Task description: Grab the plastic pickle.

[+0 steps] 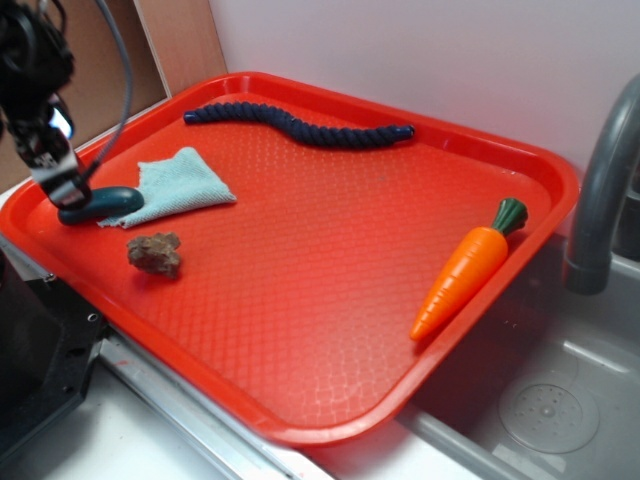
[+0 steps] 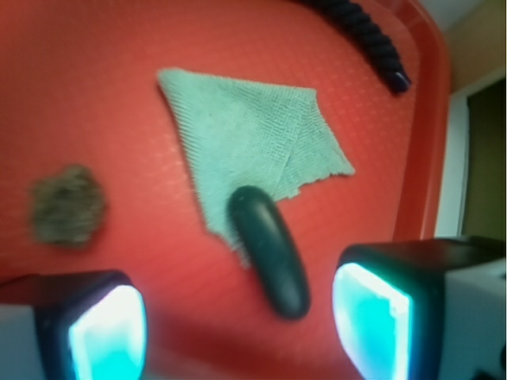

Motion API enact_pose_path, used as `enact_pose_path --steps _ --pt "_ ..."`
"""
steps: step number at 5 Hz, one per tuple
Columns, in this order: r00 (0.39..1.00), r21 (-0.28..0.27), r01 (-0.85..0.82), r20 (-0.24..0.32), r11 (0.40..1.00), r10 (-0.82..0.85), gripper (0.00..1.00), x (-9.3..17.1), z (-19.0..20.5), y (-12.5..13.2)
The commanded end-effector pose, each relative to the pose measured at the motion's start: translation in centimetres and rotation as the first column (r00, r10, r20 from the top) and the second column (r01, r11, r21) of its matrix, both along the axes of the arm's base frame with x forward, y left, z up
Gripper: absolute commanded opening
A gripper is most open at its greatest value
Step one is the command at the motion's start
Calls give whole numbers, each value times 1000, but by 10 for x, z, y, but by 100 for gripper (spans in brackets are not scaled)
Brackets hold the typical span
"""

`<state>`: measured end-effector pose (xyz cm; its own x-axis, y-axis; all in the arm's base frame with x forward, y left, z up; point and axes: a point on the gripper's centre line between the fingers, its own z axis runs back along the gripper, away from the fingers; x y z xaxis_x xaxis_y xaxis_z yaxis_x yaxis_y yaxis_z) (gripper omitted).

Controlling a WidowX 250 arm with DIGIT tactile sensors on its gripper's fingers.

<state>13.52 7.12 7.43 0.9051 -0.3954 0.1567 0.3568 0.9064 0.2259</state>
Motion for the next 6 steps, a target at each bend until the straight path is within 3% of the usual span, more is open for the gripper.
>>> enact_pose_path --steps 1,2,3,4,6 --pt "999 100 28 13 995 -29 100 21 -29 20" --pt "999 110 32 -11 993 -31 100 21 -45 22" --pt "999 122 41 -38 992 -36 0 24 -56 22" --pt "999 88 43 -36 995 -40 0 22 -56 21" --pt "996 85 3 -84 996 4 0 25 -48 15"
